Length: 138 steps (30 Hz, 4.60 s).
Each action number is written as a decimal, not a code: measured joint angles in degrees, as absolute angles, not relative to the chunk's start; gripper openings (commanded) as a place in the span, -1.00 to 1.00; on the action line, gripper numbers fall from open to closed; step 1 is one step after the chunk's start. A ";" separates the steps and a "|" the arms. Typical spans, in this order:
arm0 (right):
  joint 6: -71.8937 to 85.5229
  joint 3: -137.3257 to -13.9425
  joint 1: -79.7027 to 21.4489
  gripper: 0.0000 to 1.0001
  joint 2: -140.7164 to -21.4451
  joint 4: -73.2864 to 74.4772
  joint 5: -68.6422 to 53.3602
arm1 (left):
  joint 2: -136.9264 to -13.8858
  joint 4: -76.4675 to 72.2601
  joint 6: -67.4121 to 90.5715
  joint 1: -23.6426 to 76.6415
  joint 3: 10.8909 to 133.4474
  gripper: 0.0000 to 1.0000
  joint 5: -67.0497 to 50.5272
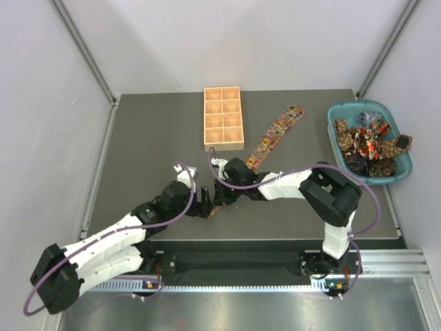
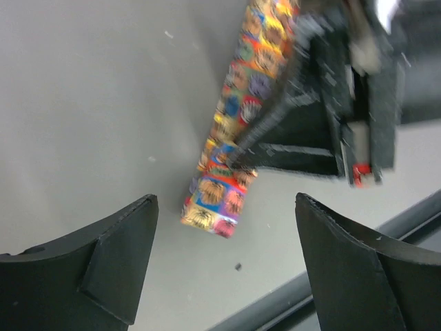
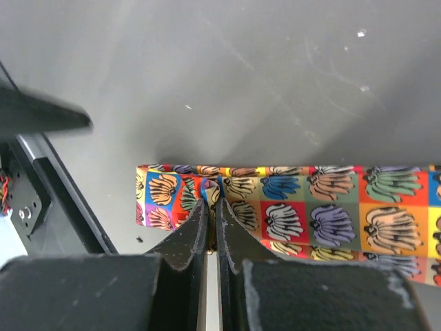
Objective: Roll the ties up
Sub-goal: Roll the tie
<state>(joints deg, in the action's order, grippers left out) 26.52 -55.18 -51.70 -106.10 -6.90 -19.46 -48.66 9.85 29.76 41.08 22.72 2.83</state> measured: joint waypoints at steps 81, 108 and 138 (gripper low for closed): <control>40.21 -49.47 -43.09 -0.96 -111.68 -24.62 -35.44 | -96.05 36.14 10.46 50.13 59.29 -0.22 8.23; 40.07 -48.05 -39.97 -0.28 -108.25 -21.34 -35.11 | -97.19 35.29 11.94 50.35 60.80 -0.56 5.43; 36.27 -70.67 -27.81 0.99 -98.17 20.18 13.78 | -62.33 28.49 19.09 50.33 47.57 0.81 23.35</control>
<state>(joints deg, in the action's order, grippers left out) 36.27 -70.67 -27.81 -98.17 20.18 13.78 -62.33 28.49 19.09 50.33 47.57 23.35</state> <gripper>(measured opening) 0.995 0.712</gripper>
